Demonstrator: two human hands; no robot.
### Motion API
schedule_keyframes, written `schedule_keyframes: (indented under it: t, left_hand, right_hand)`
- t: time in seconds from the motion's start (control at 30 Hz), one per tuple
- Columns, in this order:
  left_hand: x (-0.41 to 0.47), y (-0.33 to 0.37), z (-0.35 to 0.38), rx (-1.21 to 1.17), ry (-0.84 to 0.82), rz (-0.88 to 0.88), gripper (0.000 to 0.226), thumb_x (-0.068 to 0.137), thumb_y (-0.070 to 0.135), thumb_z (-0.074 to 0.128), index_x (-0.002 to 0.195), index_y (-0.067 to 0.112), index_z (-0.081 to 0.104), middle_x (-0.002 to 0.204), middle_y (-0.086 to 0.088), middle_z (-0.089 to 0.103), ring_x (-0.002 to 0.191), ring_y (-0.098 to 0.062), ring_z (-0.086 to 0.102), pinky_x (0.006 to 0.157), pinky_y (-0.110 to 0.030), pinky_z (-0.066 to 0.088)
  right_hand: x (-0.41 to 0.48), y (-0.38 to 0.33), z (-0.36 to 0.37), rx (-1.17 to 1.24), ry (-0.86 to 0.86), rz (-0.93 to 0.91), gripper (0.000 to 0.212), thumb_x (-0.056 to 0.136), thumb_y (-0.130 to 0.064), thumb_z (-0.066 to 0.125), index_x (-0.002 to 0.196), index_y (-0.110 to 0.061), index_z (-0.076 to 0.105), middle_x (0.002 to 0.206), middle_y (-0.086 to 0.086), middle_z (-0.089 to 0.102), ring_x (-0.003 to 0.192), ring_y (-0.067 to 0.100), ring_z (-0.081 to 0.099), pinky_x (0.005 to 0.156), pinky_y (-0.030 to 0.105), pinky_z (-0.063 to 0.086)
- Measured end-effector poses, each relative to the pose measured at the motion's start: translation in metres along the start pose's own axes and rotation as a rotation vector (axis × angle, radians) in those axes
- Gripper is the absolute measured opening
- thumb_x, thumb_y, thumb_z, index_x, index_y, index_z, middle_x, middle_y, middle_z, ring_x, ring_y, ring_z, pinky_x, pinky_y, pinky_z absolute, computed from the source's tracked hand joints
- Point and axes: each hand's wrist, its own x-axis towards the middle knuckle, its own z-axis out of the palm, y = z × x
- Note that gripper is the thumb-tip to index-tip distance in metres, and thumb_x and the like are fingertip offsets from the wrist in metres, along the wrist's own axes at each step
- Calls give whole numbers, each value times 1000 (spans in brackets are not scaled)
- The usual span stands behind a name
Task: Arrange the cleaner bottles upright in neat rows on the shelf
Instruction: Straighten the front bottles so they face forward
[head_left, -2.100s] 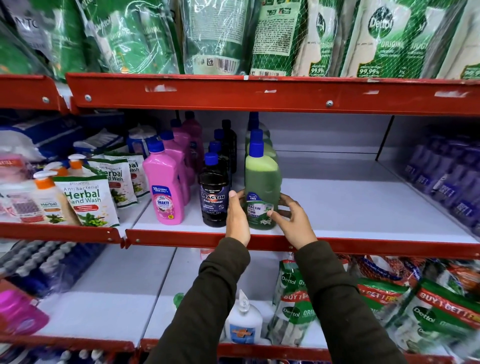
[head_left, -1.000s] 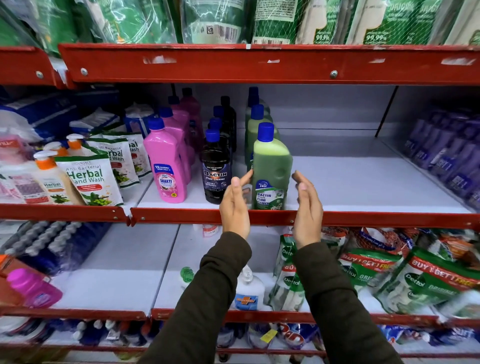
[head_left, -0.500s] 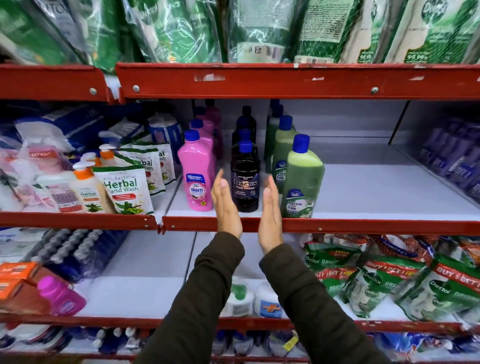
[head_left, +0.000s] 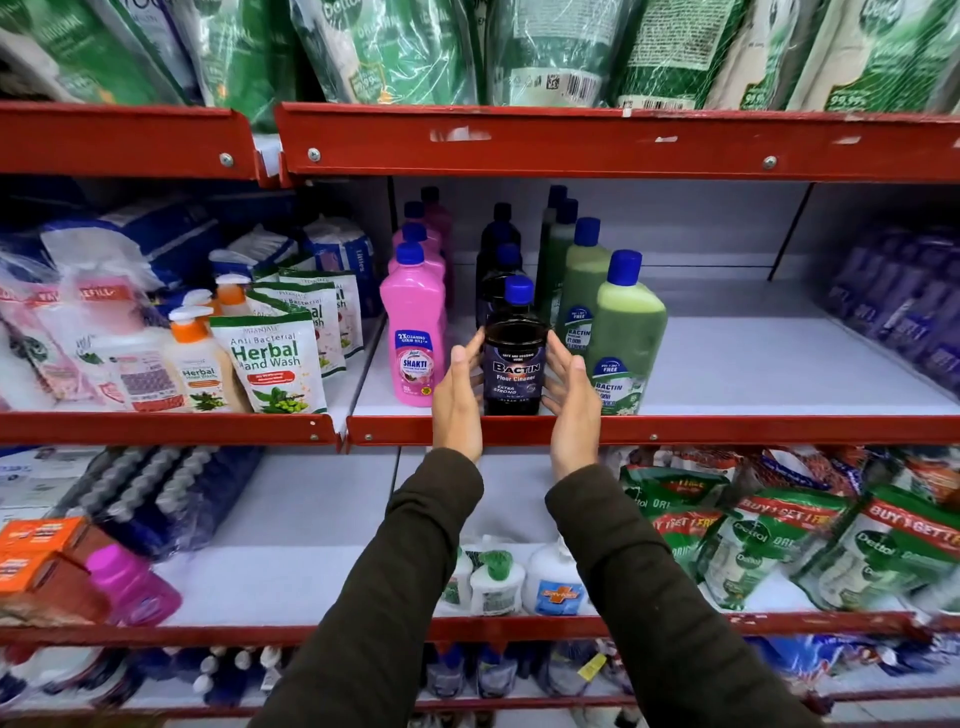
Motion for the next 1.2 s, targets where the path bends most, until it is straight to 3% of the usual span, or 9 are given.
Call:
schedule_keyframes:
  t: [0.2, 0.3, 0.4, 0.5, 0.67, 0.77, 0.93, 1.07, 1.2]
  left_hand:
    - [-4, -3, -2, 49, -32, 41, 64, 88, 73, 24, 140, 42, 44, 149, 0, 48, 137, -13, 45, 117, -45, 35]
    - [-4, -8, -7, 128, -43, 101, 60, 89, 70, 24, 140, 43, 42, 150, 7, 47, 138, -7, 42, 118, -44, 33]
    - [-10, -10, -14, 119, 122, 209, 50, 94, 56, 29, 133, 35, 50, 135, 6, 57, 126, -11, 52, 109, -40, 42]
    - [-8, -10, -28, 71, 302, 314, 39, 98, 40, 34, 125, 23, 56, 124, -3, 60, 117, -13, 57, 101, -36, 47]
    - [14, -5, -54, 49, 363, 213, 49, 100, 43, 27, 144, 22, 38, 148, -7, 41, 123, -1, 47, 89, -2, 42]
    - [30, 1, -69, 50, 269, 35, 56, 99, 52, 18, 150, 31, 24, 155, 4, 30, 137, -5, 34, 103, -10, 34]
    - [42, 18, -78, 12, 96, -125, 51, 102, 48, 11, 137, 29, 42, 115, 7, 56, 95, 5, 55, 67, -5, 46]
    - [42, 18, -87, 56, 105, -135, 53, 101, 51, 14, 136, 30, 47, 118, 2, 56, 95, 2, 56, 71, -14, 44]
    - [34, 14, -95, 129, 119, -94, 58, 99, 55, 14, 141, 30, 45, 123, 2, 56, 105, -8, 57, 69, -9, 43]
  right_hand:
    - [-2, 4, 2, -37, -14, -33, 48, 104, -41, 28, 143, -24, 50, 149, -2, 52, 140, 10, 47, 121, 44, 33]
    - [-10, 8, 5, -80, 109, -157, 43, 103, -36, 35, 138, -21, 55, 143, -4, 57, 136, 5, 49, 119, 39, 36]
    - [-22, 13, 17, -104, 251, -344, 30, 102, -19, 42, 120, -14, 65, 120, 2, 64, 117, 14, 59, 105, 46, 46]
    - [-31, 14, 35, -107, 110, -405, 27, 101, -17, 42, 116, -21, 65, 115, -1, 63, 112, 19, 60, 100, 49, 48]
    - [-26, 24, 78, -141, -254, 22, 57, 92, -62, 36, 146, -43, 35, 156, -12, 36, 148, 6, 28, 123, 45, 25]
    - [-13, 25, 100, -172, -307, 198, 75, 89, -69, 30, 155, -38, 12, 166, -8, 14, 155, 13, 9, 126, 50, 12]
    - [6, 21, 112, 5, -325, 190, 53, 105, -43, 26, 156, -30, 18, 154, 5, 39, 140, 21, 42, 118, 43, 36]
    - [8, 23, 108, 6, -320, 193, 50, 105, -43, 27, 153, -30, 32, 147, 5, 52, 132, 17, 53, 111, 37, 44]
    - [1, 21, 102, -25, -306, 176, 49, 104, -47, 28, 150, -33, 38, 144, 0, 55, 131, 13, 55, 109, 34, 46]
